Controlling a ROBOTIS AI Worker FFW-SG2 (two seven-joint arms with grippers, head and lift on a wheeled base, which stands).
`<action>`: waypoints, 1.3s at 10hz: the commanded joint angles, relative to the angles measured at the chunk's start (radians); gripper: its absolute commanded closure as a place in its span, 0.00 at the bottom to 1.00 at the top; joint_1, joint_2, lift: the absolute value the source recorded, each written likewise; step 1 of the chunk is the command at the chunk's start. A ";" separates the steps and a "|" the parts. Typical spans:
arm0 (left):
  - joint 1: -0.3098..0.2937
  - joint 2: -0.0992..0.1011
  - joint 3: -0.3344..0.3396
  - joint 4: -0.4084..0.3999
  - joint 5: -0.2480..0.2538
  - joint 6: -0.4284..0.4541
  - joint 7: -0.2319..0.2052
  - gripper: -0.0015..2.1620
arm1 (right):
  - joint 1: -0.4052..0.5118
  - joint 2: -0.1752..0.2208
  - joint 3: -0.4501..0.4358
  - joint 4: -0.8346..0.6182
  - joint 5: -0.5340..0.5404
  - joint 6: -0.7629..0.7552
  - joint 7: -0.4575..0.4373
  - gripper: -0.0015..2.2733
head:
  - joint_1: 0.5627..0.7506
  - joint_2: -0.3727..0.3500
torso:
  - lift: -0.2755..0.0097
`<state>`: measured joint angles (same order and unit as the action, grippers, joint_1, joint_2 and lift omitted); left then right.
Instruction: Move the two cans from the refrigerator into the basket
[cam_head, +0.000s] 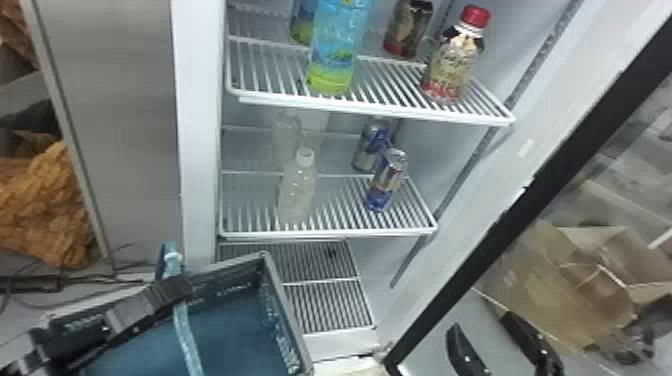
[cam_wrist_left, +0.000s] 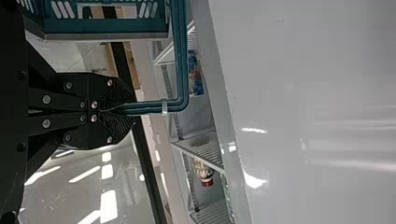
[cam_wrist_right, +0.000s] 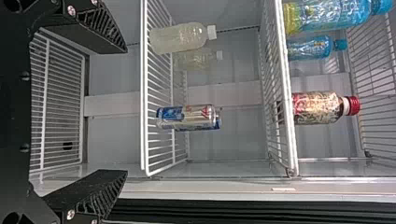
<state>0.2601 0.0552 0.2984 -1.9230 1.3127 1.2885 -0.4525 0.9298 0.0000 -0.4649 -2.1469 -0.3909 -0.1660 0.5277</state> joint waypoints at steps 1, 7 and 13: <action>-0.002 0.000 -0.001 -0.002 0.001 0.000 -0.002 0.56 | -0.007 0.001 0.002 0.006 0.000 -0.001 0.000 0.05 | 0.70 0.03 | 0.20; 0.002 0.000 0.001 -0.002 0.003 0.000 0.000 0.56 | -0.051 0.001 0.004 0.042 0.006 -0.006 -0.002 0.05 | 0.70 0.03 | 0.20; -0.002 -0.006 -0.001 -0.002 0.001 0.000 0.000 0.56 | -0.243 -0.026 0.034 0.185 0.050 -0.055 -0.069 0.05 | 0.70 0.03 | 0.20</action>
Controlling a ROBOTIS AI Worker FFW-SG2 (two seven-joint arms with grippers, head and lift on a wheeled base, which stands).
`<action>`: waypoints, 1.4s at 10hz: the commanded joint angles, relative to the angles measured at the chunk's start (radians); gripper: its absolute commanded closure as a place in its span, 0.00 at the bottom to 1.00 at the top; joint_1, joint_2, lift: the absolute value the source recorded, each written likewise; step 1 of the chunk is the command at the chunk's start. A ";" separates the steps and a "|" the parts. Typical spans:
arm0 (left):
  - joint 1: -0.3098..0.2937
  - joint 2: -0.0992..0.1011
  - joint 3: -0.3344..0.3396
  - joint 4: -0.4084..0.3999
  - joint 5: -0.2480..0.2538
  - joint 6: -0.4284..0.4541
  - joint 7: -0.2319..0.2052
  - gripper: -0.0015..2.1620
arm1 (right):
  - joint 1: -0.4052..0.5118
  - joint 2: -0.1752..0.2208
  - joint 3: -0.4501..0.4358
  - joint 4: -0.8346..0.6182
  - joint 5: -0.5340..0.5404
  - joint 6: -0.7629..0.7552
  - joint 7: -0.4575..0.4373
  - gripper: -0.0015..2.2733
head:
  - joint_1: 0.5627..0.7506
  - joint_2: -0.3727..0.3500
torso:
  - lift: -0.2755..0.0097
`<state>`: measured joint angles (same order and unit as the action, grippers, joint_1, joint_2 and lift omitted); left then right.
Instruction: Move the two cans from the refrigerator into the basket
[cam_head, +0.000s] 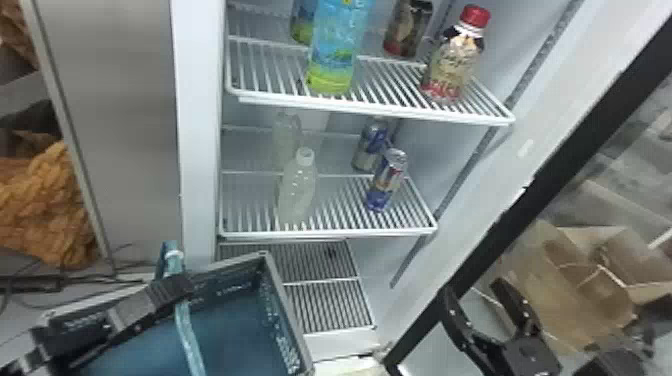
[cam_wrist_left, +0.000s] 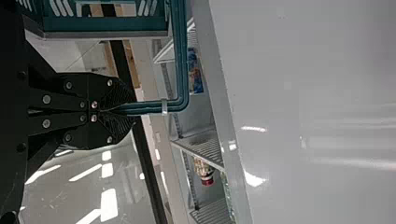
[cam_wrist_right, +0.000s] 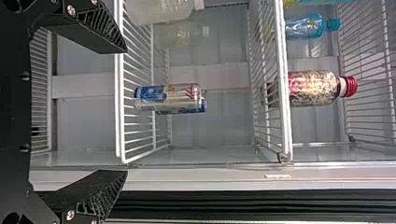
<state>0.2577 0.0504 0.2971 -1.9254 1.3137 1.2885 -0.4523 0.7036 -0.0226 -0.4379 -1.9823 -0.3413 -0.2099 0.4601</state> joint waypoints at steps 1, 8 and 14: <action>-0.005 -0.001 0.000 0.000 0.000 0.002 0.003 0.56 | -0.051 -0.010 0.019 0.054 0.000 -0.028 -0.011 0.05 | 0.70 0.03 | 0.20; -0.049 0.000 -0.022 0.005 -0.006 0.010 0.004 0.56 | -0.230 -0.039 0.079 0.209 0.010 -0.050 -0.061 0.05 | 0.70 0.03 | 0.20; -0.061 0.002 -0.036 0.012 -0.002 0.010 0.004 0.56 | -0.377 -0.054 0.101 0.300 0.084 -0.050 -0.092 0.05 | 0.70 0.03 | 0.20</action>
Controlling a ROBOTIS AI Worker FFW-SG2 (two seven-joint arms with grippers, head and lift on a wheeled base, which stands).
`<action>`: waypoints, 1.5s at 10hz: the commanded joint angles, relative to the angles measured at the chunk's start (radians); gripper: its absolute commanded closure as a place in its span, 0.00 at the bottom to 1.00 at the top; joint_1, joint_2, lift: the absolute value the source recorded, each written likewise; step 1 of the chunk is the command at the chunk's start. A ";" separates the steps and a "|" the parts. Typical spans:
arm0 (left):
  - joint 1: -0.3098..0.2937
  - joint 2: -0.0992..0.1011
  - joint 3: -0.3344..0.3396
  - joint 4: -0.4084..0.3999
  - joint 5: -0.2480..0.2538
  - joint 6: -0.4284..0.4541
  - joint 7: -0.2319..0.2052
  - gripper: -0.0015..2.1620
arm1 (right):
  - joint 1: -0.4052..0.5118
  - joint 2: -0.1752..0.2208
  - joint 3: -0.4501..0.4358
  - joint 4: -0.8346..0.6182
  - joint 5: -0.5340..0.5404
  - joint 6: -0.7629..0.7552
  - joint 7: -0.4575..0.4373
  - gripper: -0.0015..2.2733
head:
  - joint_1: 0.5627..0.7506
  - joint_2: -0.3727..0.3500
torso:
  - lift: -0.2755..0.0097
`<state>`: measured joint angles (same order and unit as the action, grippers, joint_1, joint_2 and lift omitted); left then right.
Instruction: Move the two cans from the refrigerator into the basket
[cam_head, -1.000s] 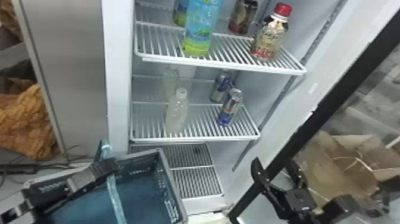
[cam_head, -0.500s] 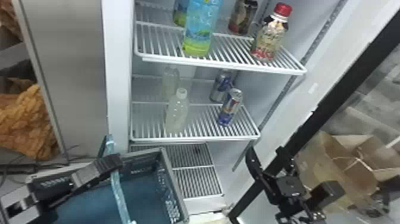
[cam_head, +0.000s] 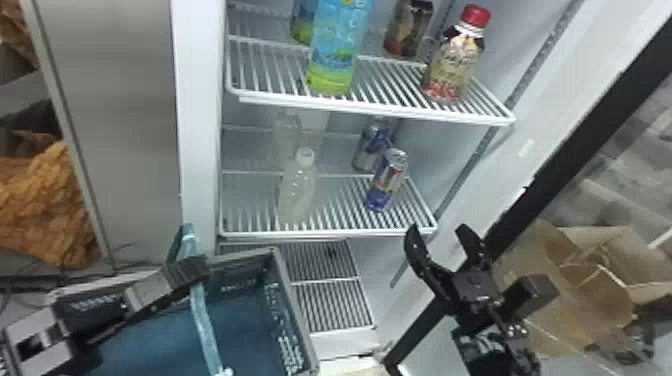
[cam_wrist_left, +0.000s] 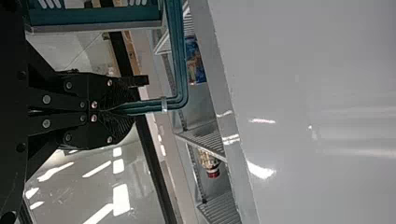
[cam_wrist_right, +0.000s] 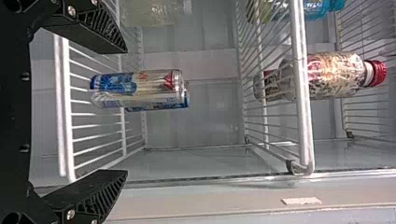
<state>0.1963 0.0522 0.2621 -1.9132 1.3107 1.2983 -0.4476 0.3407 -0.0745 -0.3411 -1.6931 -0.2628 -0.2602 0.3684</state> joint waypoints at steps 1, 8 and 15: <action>0.000 0.000 -0.001 0.000 0.001 0.000 0.001 0.56 | -0.051 -0.008 0.012 0.043 0.006 0.000 -0.003 0.05 | 0.70 0.03 | 0.20; 0.002 0.000 -0.003 0.005 0.001 0.000 0.001 0.56 | -0.250 -0.034 0.092 0.227 0.033 0.002 -0.072 0.05 | 0.70 0.03 | 0.20; 0.002 0.000 -0.003 0.010 0.001 0.000 0.001 0.56 | -0.355 -0.039 0.128 0.340 0.075 0.039 -0.108 0.06 | 0.70 0.05 | 0.20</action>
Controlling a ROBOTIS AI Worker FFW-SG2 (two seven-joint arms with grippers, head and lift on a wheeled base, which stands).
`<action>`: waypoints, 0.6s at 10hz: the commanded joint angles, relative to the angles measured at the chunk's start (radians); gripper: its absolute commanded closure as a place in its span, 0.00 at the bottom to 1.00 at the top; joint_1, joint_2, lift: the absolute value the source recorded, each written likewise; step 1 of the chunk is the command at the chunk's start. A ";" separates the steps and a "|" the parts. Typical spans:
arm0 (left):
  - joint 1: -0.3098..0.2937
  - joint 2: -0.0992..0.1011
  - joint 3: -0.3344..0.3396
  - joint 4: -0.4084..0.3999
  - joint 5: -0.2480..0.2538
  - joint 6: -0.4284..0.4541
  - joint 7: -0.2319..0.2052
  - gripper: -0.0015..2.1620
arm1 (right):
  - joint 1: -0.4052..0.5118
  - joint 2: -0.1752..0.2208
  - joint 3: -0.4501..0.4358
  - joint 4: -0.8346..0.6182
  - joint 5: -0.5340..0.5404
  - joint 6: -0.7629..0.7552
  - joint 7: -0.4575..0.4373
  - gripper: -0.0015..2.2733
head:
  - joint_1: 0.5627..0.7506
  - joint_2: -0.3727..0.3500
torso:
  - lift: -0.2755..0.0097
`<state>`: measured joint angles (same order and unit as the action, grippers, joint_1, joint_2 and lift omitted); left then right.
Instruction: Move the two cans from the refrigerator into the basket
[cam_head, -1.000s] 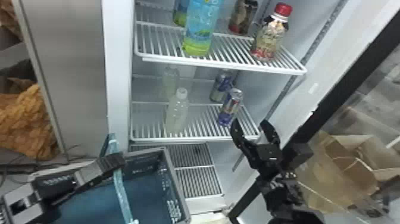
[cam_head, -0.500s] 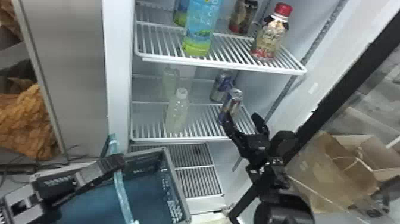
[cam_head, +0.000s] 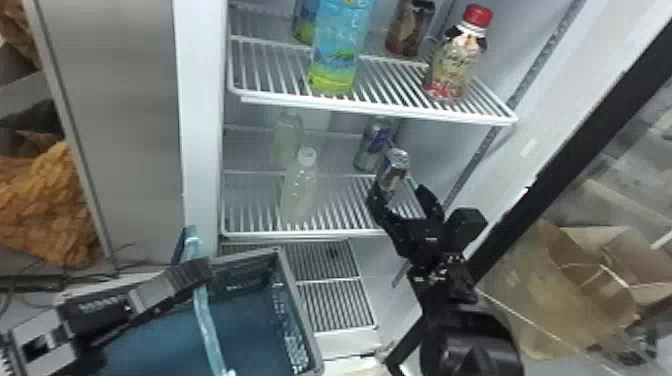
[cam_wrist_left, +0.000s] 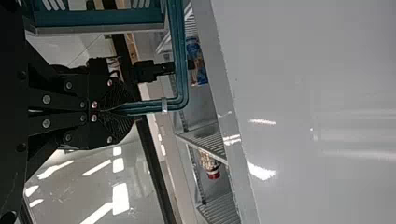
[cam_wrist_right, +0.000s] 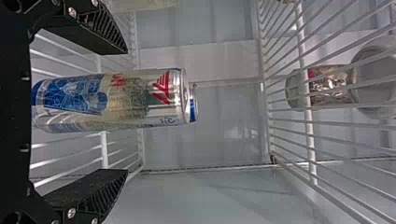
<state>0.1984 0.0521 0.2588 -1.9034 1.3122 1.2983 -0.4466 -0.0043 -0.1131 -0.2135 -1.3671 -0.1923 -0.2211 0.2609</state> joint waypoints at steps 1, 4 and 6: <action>0.000 0.000 -0.002 0.000 0.000 0.000 -0.001 0.56 | -0.030 -0.002 0.000 0.038 0.015 0.000 -0.002 0.06 | 0.70 0.05 | 0.20; 0.000 0.002 -0.002 0.000 0.000 0.000 -0.001 0.56 | -0.094 -0.008 0.026 0.109 0.025 0.017 -0.006 0.06 | 0.70 0.06 | 0.20; 0.000 0.002 -0.002 0.003 0.002 0.000 0.000 0.56 | -0.111 -0.008 0.034 0.141 0.027 0.025 -0.011 0.07 | 0.70 0.07 | 0.20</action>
<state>0.1987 0.0537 0.2585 -1.9010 1.3125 1.2983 -0.4471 -0.1115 -0.1212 -0.1812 -1.2338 -0.1656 -0.1967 0.2504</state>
